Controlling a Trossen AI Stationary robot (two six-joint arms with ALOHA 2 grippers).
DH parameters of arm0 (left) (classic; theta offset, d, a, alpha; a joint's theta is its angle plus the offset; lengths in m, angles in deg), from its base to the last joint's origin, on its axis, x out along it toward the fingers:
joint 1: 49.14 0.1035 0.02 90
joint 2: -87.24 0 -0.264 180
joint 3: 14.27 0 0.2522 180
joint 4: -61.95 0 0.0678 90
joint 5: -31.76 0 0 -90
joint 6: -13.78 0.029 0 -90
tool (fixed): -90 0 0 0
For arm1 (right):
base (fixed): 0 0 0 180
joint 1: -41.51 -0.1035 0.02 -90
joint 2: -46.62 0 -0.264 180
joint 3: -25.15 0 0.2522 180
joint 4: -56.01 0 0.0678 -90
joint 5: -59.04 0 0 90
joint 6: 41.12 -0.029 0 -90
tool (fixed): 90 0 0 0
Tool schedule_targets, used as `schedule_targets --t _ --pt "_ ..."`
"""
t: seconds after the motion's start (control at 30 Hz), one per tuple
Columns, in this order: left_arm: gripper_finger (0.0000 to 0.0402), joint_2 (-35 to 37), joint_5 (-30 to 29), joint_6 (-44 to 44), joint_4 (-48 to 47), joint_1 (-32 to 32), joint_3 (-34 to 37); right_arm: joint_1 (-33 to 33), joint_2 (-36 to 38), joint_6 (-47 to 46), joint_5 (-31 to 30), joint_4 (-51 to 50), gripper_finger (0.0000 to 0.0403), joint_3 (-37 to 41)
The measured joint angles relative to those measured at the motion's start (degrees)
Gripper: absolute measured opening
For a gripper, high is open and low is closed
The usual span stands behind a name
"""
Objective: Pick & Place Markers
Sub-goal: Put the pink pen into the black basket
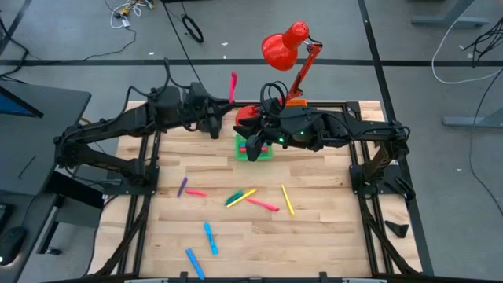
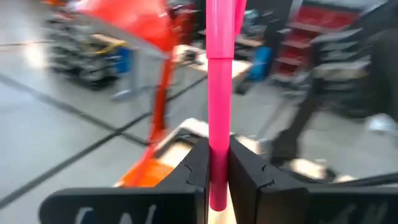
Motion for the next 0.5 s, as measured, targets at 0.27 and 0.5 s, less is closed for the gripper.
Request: schedule_targets --t 0.27,0.5 --pt "0.0036 0.1 -23.7 1.3 -3.4 -4.0 0.0 0.6 0.0 0.1 -0.1 0.1 0.013 0.0" --pt "0.0036 0.2 -41.7 1.2 -4.0 -6.4 0.0 0.8 0.0 0.1 0.0 1.8 0.013 0.0"
